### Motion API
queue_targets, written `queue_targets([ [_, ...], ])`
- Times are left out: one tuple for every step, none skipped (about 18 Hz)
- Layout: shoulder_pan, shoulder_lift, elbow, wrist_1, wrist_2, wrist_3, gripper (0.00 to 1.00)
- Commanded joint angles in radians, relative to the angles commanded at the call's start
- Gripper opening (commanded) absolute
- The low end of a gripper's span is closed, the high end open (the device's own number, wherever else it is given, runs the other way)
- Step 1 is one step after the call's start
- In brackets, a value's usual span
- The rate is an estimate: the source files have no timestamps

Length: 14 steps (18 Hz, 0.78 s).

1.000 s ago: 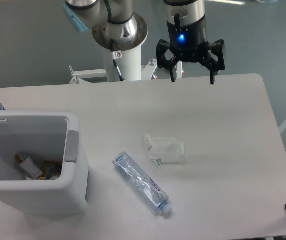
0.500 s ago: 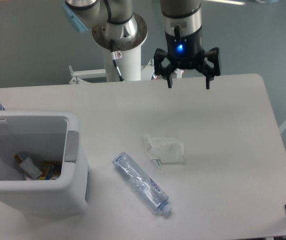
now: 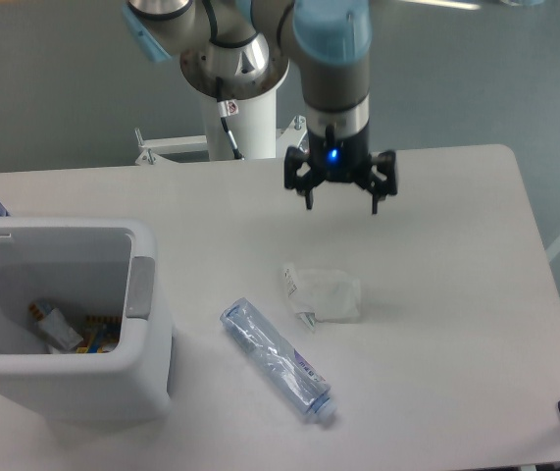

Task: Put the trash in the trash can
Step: 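Move the open gripper down toward the clear plastic bag, then lower the gripper onto the plastic bag and close on it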

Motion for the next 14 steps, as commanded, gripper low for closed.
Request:
queue_targets([
  [0.0,-0.022,-0.003,0.04,0.0,-0.008,1.0],
  [0.0,-0.049,-0.002,0.065,-0.005,-0.038,1.0],
  [-0.002,-0.069,-0.002,0.074,-0.005,-0.095,1.0],
  [-0.002,-0.088,0.008,0.077,-0.006,-0.144,1.0],
  [-0.002,-0.103,0.015,0.08,-0.006,-0.181,1.0],
  [-0.002,-0.114,0.017,0.082,-0.006,-0.208,1.0],
  [-0.002,-0.132,0.021,0.082,-0.006,-0.221,1.0],
  [-0.002,-0.144,0.029,0.082,-0.005,-0.222,1.0],
  [0.0,-0.158,0.037,0.082,-0.005,-0.224,1.0],
  [0.0,-0.173,0.043,0.082,-0.005,-0.226,1.0],
  [0.0,-0.186,0.041,0.083,-0.003,-0.224,1.0],
  [0.0,-0.193,0.038,0.083,-0.002,-0.226,1.0],
  [0.0,-0.195,0.035,0.083,-0.003,-0.232,1.0],
  [0.0,-0.197,0.034,0.083,-0.005,-0.238,1.0],
])
